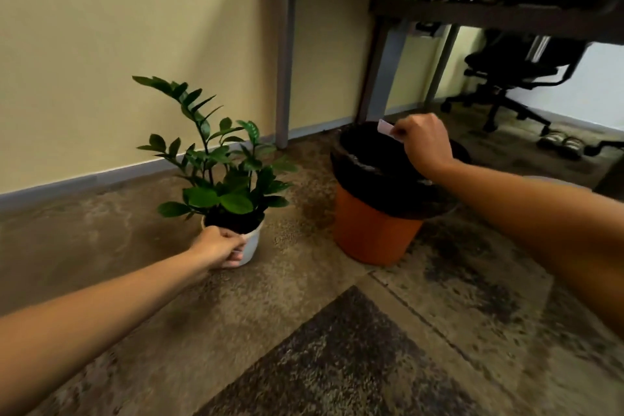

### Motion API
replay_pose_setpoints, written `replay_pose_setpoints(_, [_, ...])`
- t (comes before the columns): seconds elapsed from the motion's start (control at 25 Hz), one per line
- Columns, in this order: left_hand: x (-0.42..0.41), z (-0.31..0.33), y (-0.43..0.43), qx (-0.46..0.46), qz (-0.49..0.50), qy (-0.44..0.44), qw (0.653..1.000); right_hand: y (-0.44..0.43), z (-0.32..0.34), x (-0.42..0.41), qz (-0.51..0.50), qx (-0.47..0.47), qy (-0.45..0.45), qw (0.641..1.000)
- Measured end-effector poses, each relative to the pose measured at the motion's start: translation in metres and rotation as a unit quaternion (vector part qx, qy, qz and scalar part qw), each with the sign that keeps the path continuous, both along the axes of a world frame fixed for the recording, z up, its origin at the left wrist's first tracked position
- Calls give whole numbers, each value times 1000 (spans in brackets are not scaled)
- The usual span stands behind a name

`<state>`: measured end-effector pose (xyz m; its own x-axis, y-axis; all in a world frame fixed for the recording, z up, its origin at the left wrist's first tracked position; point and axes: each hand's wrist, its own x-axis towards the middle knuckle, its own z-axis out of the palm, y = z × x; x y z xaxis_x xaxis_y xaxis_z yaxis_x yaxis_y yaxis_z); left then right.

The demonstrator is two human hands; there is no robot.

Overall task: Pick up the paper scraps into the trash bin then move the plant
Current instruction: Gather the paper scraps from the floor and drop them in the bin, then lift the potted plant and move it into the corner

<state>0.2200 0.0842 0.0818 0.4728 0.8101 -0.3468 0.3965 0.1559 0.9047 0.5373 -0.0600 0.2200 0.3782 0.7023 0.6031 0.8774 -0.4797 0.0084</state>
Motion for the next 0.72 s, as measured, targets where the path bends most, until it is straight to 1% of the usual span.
replay_pose_setpoints(0.08, [-4,-9,3,4,-10,10,1000,-5,-20,15,-14,-4,31,999])
replay_pose_setpoints(0.16, [-8,-19,5,-11,-13,17,1000,-8,-32,26,-18,-13,51,998])
replay_pose_setpoints(0.28, [-14,-29,4,-42,-21,36,998,-1,-34,33,-9,-9,94,995])
replay_pose_setpoints(0.4, [-15,-33,7,-39,-25,38,998,8,-32,32,-9,-15,133,991])
replay_pose_setpoints(0.48, [-14,-34,9,-39,-29,33,998,11,-30,26,8,-4,122,992])
replay_pose_setpoints(0.6, [-14,-33,10,-31,-37,27,998,17,-22,5,42,42,94,994])
replay_pose_setpoints(0.68, [-18,-32,12,10,-47,53,997,22,-19,-21,85,88,69,990])
replay_pose_setpoints(0.72, [-22,-31,13,37,-49,72,995,24,-19,-38,123,112,59,984])
